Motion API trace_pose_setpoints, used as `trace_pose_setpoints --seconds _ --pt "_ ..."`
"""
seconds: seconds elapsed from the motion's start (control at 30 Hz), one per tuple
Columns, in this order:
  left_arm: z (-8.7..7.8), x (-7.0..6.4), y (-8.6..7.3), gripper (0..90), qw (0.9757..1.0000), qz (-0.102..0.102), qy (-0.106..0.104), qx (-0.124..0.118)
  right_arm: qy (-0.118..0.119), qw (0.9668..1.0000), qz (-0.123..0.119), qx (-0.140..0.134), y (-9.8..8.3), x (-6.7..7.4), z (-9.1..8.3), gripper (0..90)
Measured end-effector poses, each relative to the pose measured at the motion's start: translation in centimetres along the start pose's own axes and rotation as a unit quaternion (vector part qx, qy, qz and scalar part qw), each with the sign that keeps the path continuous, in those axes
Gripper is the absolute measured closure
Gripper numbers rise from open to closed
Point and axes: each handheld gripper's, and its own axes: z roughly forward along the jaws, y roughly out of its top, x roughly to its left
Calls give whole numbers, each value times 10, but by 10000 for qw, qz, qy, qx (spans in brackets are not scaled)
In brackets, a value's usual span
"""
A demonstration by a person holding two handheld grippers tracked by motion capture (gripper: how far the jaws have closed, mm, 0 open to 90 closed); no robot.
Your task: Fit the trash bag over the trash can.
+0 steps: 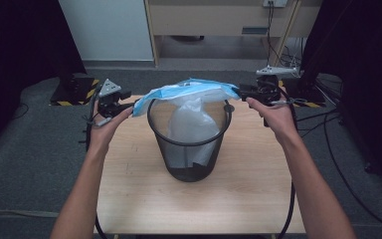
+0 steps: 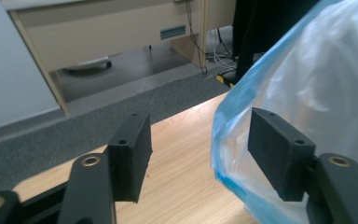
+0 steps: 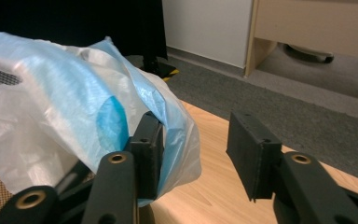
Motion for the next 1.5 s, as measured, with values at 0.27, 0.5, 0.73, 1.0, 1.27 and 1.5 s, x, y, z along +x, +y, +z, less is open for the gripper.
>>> trace_pose_setpoints --seconds 0.27,0.5,0.73,1.0,1.27,1.5 --pt "-18 -1 5 514 9996 117 160 -209 52 10000 8 34 8 7 10 577" --pt "-43 0 6 547 9984 165 264 -482 0 9999 50 -128 12 7 5 567" --pt "-68 -12 -4 503 9975 274 3 -658 6 9997 86 -209 13 7 3 568" --pt "-73 -25 -24 392 9963 492 -222 -664 178 9988 104 -437 20 10 -9 503" --pt "-68 -31 -33 316 9957 599 -249 -660 557 9976 -159 -379 13 18 -20 386" --pt "-52 -26 -30 299 9961 604 -196 -616 822 9945 -484 -436 7 26 -21 271"
